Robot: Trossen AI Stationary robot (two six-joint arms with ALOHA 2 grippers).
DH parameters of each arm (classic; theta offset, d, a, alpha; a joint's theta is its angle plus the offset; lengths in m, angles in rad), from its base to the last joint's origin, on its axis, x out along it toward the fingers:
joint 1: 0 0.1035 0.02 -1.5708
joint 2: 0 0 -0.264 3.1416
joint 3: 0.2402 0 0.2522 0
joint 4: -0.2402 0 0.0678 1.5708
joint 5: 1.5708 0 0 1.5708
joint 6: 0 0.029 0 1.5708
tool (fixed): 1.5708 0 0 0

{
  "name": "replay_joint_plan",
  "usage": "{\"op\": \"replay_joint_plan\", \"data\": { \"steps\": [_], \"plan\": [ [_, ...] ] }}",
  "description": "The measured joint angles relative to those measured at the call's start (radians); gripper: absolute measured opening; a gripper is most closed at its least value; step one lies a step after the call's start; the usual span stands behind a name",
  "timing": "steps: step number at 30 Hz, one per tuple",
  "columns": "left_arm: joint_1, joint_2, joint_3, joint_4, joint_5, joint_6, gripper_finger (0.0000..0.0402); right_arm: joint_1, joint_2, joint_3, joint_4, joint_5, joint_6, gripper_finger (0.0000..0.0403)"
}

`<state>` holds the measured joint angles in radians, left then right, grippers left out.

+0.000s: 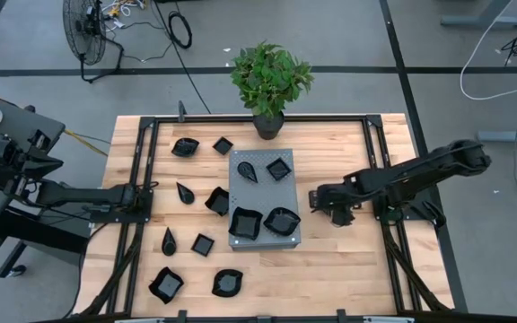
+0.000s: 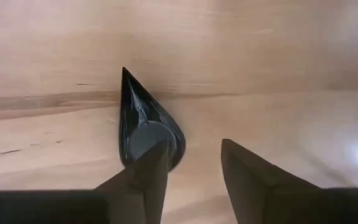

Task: Pick & Place Mini shaped plates
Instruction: Stack the black bowl on top of the black bowl on the shelf

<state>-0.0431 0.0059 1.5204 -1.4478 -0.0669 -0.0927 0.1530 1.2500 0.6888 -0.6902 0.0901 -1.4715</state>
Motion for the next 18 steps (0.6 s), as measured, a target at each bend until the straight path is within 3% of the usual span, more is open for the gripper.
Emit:
{"op": "replay_joint_plan", "data": {
  "steps": [5, 14, 18],
  "plan": [
    [0.000, 0.000, 0.000, 0.000, 0.000, 0.000, 0.0023, 0.018, -0.120, 0.000, -0.047, 0.058, 0.228, 0.0164],
    [0.000, 0.000, 0.000, 0.000, 0.000, 0.000, 0.0023, 0.028, -0.260, 0.000, -0.073, 0.159, 1.218, 0.0167],
    [0.000, 0.000, 0.000, 0.000, 0.000, 0.000, 0.0023, 0.030, -0.287, 0.013, -0.092, 0.165, 1.264, 0.0167]
  ]
}}
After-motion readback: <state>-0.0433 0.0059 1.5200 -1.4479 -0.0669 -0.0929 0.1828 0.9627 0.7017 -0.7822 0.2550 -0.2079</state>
